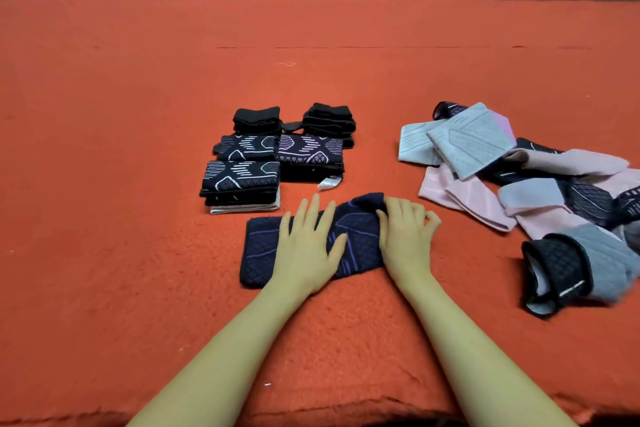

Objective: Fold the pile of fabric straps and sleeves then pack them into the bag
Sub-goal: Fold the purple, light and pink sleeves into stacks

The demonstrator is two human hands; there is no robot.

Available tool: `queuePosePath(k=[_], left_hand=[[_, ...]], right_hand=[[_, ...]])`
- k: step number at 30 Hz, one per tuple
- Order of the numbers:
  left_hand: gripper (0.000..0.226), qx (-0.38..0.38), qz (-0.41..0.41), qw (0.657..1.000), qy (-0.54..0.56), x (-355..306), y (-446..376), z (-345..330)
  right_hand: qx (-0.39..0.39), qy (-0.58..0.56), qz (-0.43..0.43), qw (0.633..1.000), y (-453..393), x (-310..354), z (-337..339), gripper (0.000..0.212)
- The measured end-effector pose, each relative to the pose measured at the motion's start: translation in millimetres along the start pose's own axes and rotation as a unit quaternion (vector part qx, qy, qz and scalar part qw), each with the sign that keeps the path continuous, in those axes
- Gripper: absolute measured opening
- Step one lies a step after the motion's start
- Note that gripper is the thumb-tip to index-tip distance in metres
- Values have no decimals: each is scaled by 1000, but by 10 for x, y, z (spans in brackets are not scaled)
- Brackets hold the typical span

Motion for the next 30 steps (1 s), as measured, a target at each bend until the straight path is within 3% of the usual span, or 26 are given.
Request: queuePosePath(k=[2,4,5,7,12,21,26,28,30], left_hand=[[62,-59,-56,997,4,-109,20,65],[63,24,-54,998,-8,-85,26,-99],[63,88,-29,996,-15,-36,44,-218],[63,139,-2,990,-23,20,47,-314],[64,148,15,988,-32,25,14,-326],[62,161,11,987,-26,21,32,-321],[50,197,-3,979,60,114,9,-223],[49,168,-11,986,-1,286,16,-93],[48,75,-12,993,-86,486,34,98]], right_hand=[[-1,-5,-12,1000,-21,-7,5,22],[21,-24,-30,999,5,-52,-50,18],[32,-23,-37,999,37,-77,-79,23],[56,0,-33,998,114,-97,-130,33],[42,57,-24,997,179,-79,-11,32],[-52,-70,-58,994,158,-94,279,26],[-5,-147,-30,989,53,297,277,17],[34,-142,-4,989,4,522,215,16],[85,-119,31,989,7,772,113,25]])
Point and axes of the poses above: each hand's wrist, its own y-axis away from the middle knuckle, its own z-axis out of the back of the hand, x = y × z, the point moved 9 cm from there along -y, towards the middle knuckle, and after that the axes turned 11 degrees about -x, right-handed, at the moved point
